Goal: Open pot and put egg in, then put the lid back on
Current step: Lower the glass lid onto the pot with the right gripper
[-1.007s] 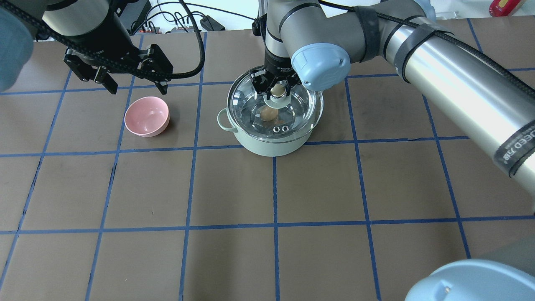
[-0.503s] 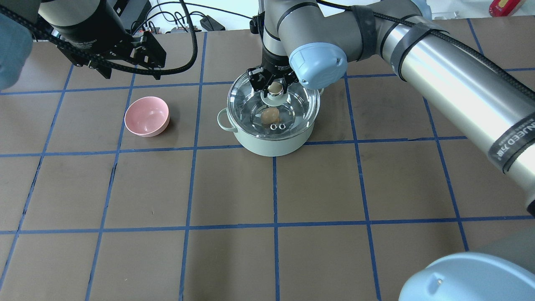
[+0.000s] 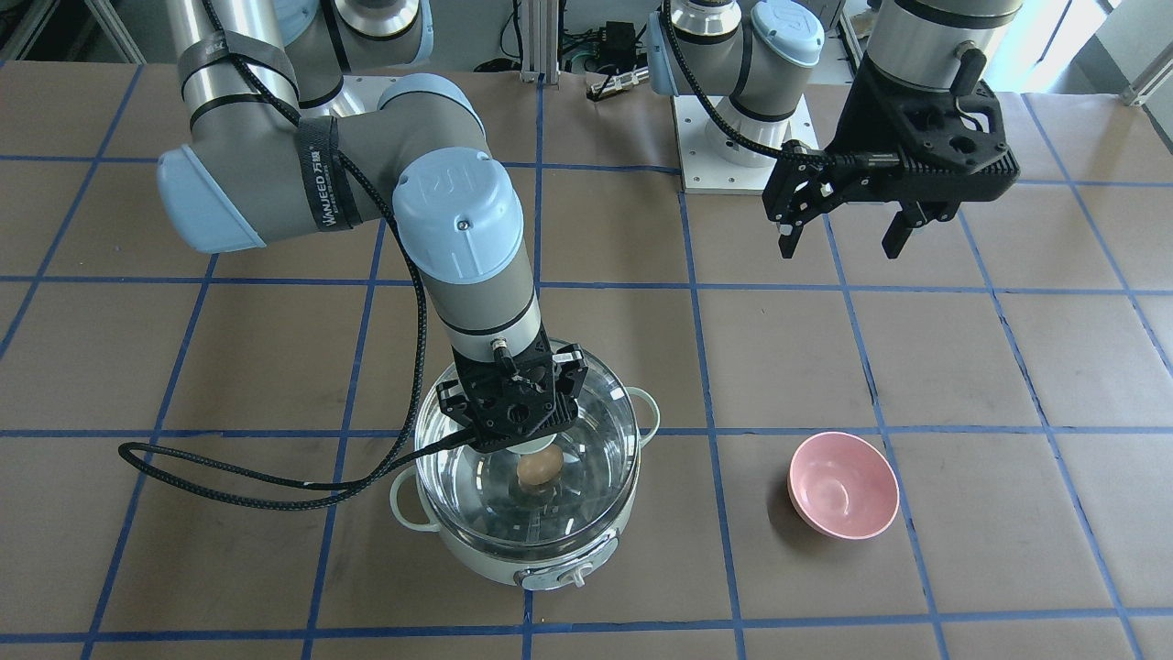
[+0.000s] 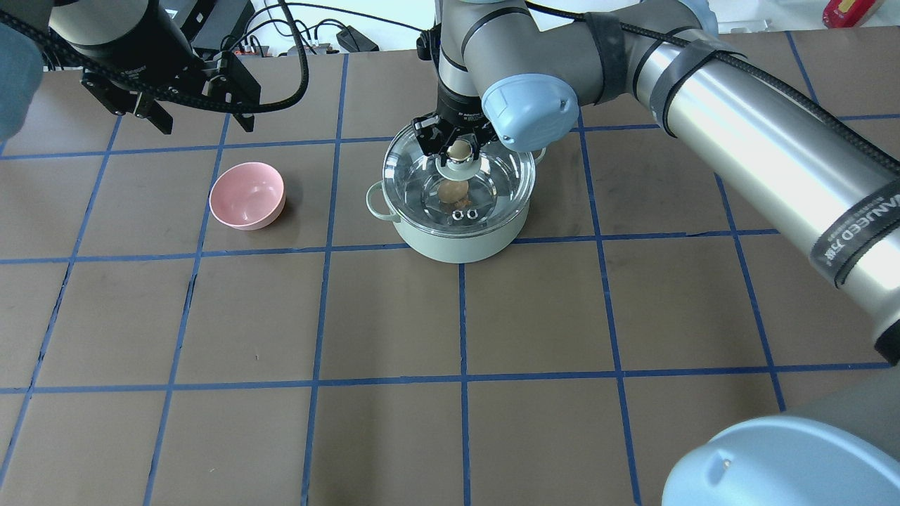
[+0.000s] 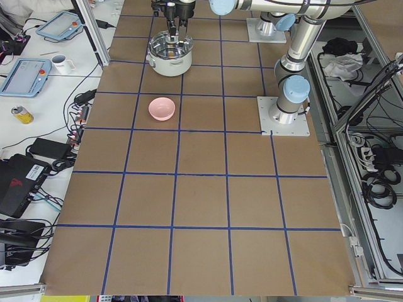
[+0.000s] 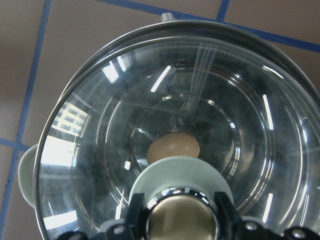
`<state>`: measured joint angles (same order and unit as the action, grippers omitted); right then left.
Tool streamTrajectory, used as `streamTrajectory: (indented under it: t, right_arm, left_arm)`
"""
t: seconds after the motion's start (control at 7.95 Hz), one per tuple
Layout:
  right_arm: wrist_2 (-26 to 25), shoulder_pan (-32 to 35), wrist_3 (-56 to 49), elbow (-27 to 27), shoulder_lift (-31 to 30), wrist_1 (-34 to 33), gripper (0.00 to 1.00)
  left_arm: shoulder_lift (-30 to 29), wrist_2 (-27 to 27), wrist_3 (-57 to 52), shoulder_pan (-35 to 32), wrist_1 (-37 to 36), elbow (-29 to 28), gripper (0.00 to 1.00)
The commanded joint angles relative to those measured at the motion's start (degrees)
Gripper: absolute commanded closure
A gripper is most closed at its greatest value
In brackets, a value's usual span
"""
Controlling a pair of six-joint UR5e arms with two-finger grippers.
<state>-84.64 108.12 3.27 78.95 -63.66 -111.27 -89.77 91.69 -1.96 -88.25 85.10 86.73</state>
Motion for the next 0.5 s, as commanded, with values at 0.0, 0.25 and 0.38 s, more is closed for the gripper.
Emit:
streamTrajectory:
  t: [0.0, 0.25, 0.38]
  right_arm:
    - [-0.1, 0.0, 0.0, 0.0, 0.1, 0.0, 1.0]
    - [-0.1, 0.0, 0.0, -0.9, 0.3, 0.0, 1.0]
    - [-0.2, 0.0, 0.0, -1.0, 0.4, -0.1, 1.0]
  left_arm:
    - [-0.2, -0.1, 0.7, 0.1, 0.0, 0.1, 0.0]
    - [-0.2, -0.1, 0.7, -0.2, 0.0, 0.1, 0.0]
    - [-0.2, -0.1, 0.7, -0.3, 0.0, 0.1, 0.0]
